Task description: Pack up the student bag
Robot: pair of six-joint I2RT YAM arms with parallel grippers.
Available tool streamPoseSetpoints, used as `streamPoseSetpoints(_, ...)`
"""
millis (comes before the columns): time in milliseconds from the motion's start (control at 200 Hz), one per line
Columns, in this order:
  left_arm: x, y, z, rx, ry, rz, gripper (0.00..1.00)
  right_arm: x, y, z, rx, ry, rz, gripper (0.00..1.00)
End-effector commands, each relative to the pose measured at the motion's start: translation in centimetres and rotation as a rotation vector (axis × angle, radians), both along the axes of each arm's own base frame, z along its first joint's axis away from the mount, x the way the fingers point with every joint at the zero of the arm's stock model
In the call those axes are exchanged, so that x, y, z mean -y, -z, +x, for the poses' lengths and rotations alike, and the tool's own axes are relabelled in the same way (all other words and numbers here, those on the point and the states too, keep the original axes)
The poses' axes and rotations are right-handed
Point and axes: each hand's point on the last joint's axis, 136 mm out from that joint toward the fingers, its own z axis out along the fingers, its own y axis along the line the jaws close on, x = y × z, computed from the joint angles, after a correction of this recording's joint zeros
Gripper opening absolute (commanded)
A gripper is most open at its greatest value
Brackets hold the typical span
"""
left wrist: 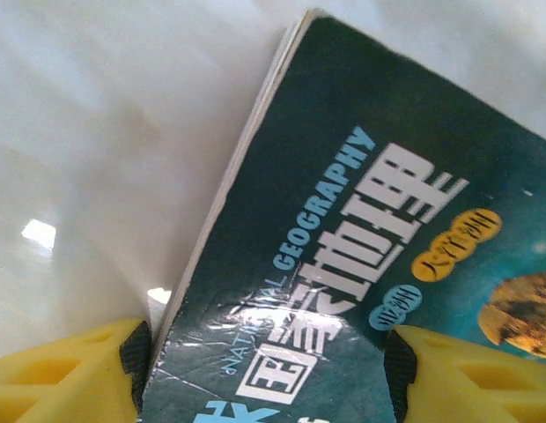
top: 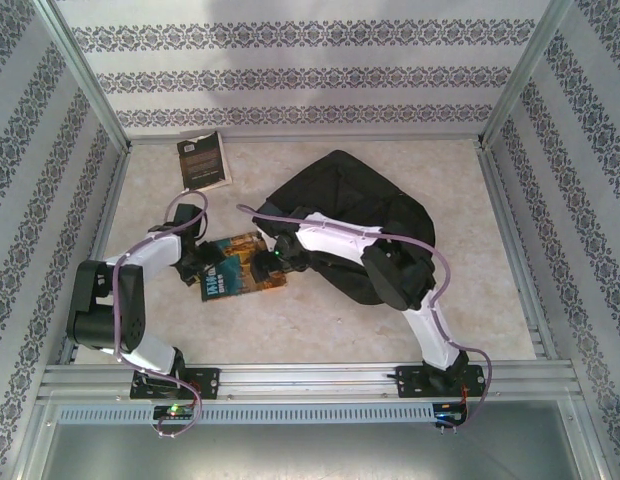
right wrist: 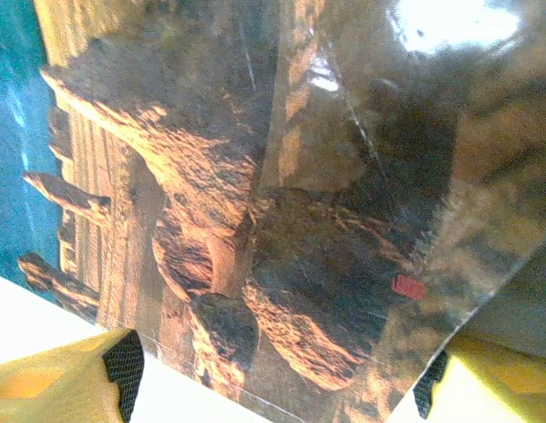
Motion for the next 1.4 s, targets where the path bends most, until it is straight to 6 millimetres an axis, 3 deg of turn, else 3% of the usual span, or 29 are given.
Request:
streamPoseSetpoints(0, 5.6, -1.3, -0.9, 0.020, 0.139, -0.174, 0.70, -0.8, -1.6, -5.1, -0.083, -0.135, 0.085, 0.79)
streamPoseSetpoints(80, 6.2, -1.3, -1.8, 0.002, 0.158, -0.173, 0.70, 0.8, -1.3, -6.6, -0.094, -0.161, 0.049, 0.79)
streamPoseSetpoints(145, 6.8, -1.0, -2.6, -0.021, 0.185, -0.164, 0.70, 2.2, -1.1, -6.5, -0.080, -0.136, 0.012, 0.80)
streamPoseSetpoints(250, 7.2, -0.6, -3.9, -0.065, 0.201, -0.147, 0.69, 5.7, -0.3, -3.7, -0.009, 0.005, -0.103, 0.84)
streamPoseSetpoints(325, 7.0, -0.7, -4.4, -0.068, 0.188, -0.138, 0.69, 6.8, -0.3, -1.8, -0.014, 0.108, -0.080, 0.86)
streamPoseSetpoints(570, 6.2, -0.6, -4.5, -0.079, 0.215, -0.085, 0.69, 5.1, -1.2, 2.3, -0.012, 0.185, 0.043, 0.86)
streamPoseSetpoints(715, 6.3, -0.2, -4.1, -0.085, 0.222, -0.083, 0.68, 3.9, -0.9, 2.8, -0.037, 0.191, 0.090, 0.81)
streamPoseSetpoints(869, 6.7, -0.1, -3.8, -0.078, 0.218, -0.102, 0.65, 3.2, -0.7, 2.0, -0.076, 0.188, 0.144, 0.77)
streamPoseSetpoints(1269, 6.6, -0.3, -3.5, -0.072, 0.220, -0.091, 0.63, 4.4, -4.4, 1.5, -0.012, 0.183, 0.163, 0.51)
streamPoseSetpoints(1399, 6.5, -0.6, -3.4, -0.071, 0.228, -0.081, 0.63, 4.5, -4.5, 1.3, -0.016, 0.180, 0.165, 0.29)
